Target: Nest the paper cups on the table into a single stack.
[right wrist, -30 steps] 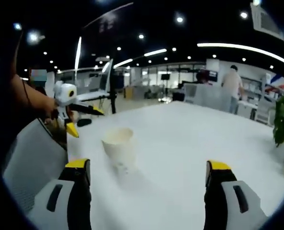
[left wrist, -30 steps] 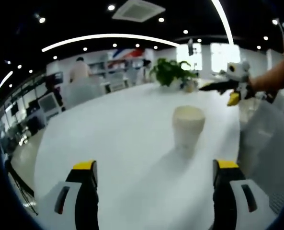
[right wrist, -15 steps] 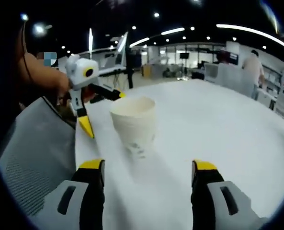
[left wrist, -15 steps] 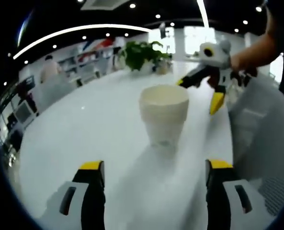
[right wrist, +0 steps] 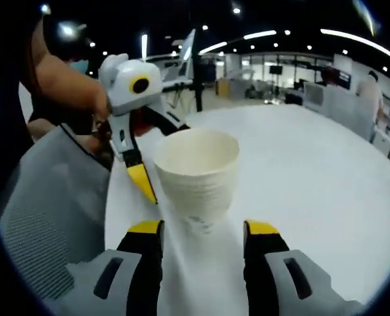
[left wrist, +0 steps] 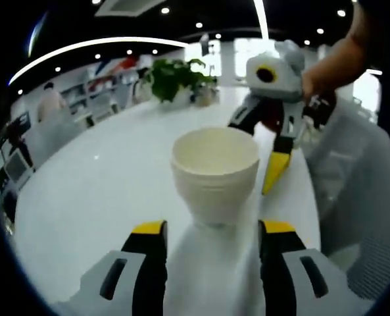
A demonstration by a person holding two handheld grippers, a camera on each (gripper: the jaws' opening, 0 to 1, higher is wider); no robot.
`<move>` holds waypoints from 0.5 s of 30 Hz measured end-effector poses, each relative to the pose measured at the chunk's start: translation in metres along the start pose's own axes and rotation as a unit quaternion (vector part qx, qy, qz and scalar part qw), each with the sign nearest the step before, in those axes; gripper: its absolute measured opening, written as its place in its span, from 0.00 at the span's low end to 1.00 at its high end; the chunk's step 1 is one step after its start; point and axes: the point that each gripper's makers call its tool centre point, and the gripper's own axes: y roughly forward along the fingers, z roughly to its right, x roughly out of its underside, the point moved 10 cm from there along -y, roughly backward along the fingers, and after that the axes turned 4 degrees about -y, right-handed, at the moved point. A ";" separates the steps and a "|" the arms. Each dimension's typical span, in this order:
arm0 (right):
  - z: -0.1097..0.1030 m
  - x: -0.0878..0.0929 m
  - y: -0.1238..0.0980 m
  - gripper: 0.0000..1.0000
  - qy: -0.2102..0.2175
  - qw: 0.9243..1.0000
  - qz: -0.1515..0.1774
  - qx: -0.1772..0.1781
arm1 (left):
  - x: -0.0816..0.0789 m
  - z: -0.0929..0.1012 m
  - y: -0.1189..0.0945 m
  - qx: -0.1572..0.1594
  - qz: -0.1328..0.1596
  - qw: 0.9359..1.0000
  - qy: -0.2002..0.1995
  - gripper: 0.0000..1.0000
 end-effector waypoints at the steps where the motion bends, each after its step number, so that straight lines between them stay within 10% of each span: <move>1: 0.000 -0.001 0.001 0.45 -0.002 1.000 0.000 -0.001 | -0.001 0.000 0.001 0.003 0.001 1.000 -0.001 0.52; 15: 0.004 -0.004 0.011 0.34 0.013 1.000 0.020 -0.006 | -0.005 -0.001 0.007 0.016 0.015 0.999 -0.038 0.34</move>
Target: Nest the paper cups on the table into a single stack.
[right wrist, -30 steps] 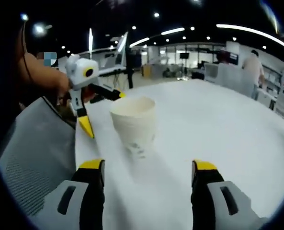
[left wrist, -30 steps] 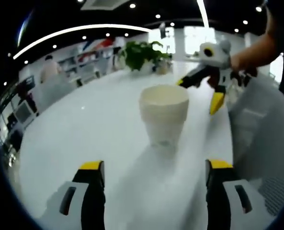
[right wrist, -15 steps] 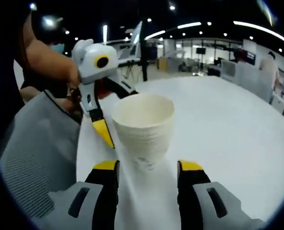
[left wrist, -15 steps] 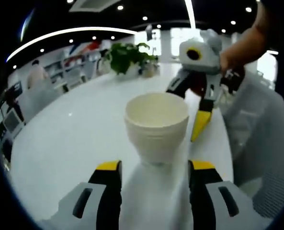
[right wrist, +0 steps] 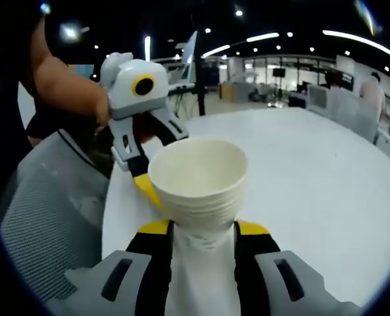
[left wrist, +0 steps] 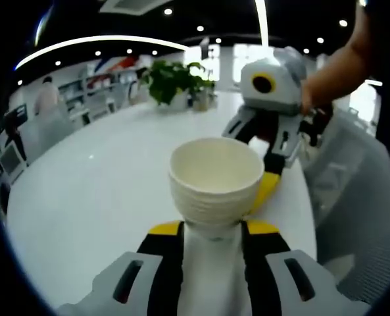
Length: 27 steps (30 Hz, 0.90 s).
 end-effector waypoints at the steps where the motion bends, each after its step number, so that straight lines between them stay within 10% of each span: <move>1: 0.000 0.001 -0.001 0.34 0.002 1.000 0.003 0.001 | 0.000 0.000 0.000 0.000 0.002 1.000 -0.003 0.33; 11: 0.025 -0.005 -0.003 0.33 0.006 1.000 0.020 0.008 | -0.016 -0.018 0.009 -0.005 0.012 1.000 -0.010 0.33; 27: 0.129 -0.035 0.016 0.32 -0.015 1.000 0.022 0.011 | -0.061 -0.108 0.048 -0.022 -0.013 0.999 0.020 0.32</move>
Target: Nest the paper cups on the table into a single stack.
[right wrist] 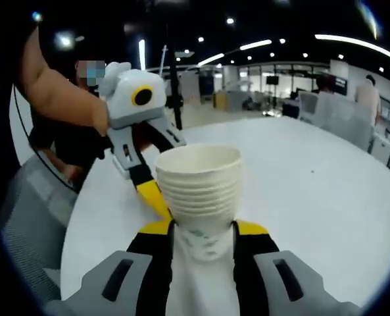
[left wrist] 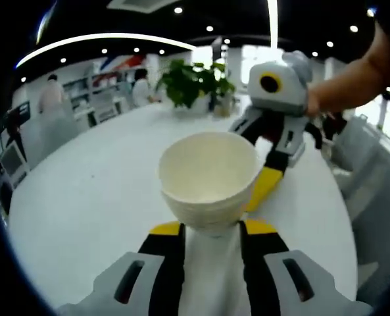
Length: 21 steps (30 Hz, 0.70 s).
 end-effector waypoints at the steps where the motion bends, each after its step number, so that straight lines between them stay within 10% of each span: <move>1: 0.004 -0.001 0.002 0.32 -0.001 1.000 0.000 0.000 | -0.001 -0.004 0.001 -0.002 0.001 1.000 0.001 0.32; 8: 0.029 -0.004 0.021 0.32 -0.001 1.000 0.002 0.003 | -0.001 -0.038 0.008 -0.006 0.000 1.000 -0.005 0.32; 21: 0.021 0.019 0.022 0.41 0.030 0.999 0.003 0.044 | 0.007 -0.029 0.016 -0.043 -0.007 0.999 -0.012 0.42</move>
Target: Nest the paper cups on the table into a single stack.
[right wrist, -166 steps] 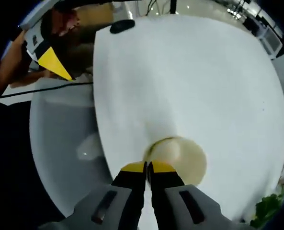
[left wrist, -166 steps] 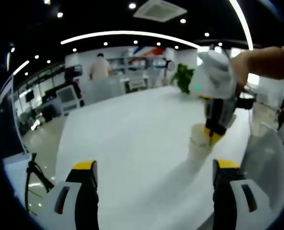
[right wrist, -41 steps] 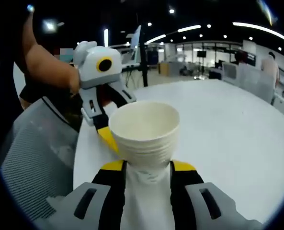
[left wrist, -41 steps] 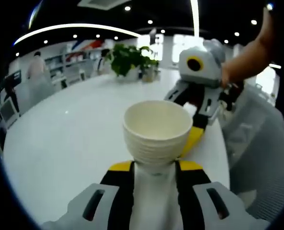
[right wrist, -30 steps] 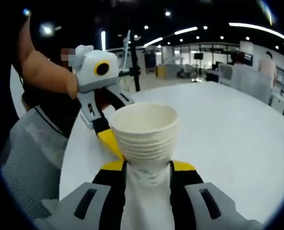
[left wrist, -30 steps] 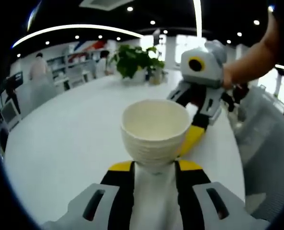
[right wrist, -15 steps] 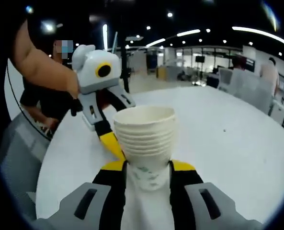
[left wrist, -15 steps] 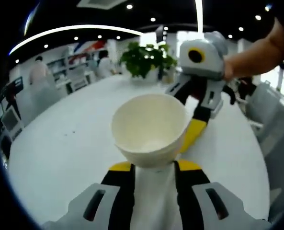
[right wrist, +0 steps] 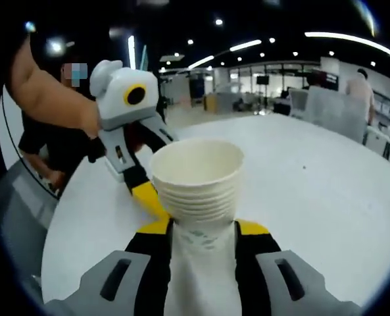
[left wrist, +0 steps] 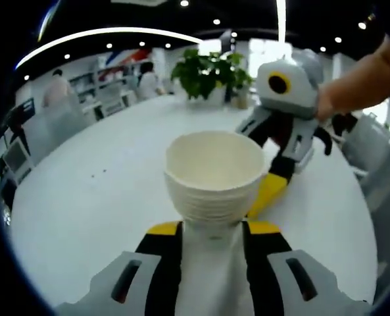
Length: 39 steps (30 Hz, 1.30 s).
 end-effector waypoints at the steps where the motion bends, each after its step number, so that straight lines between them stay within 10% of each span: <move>1: 0.000 0.000 -0.002 0.47 0.007 1.000 0.002 0.005 | 0.002 0.001 0.000 -0.003 -0.005 1.000 -0.010 0.48; 5: 0.001 0.002 -0.015 0.73 0.028 0.999 0.007 0.025 | 0.007 0.002 -0.006 -0.039 0.004 0.998 -0.044 0.93; 7: 0.001 0.004 -0.024 0.81 0.019 0.998 0.001 0.064 | 0.011 0.003 -0.016 -0.058 0.008 0.997 -0.045 0.98; 16: -0.027 0.008 -0.068 1.00 0.026 0.990 0.014 0.134 | 0.030 0.018 -0.079 -0.114 0.042 0.989 -0.086 0.99; 39: -0.114 0.001 -0.169 1.00 0.041 0.972 0.081 0.217 | 0.064 0.095 -0.209 -0.197 0.106 0.965 -0.137 0.99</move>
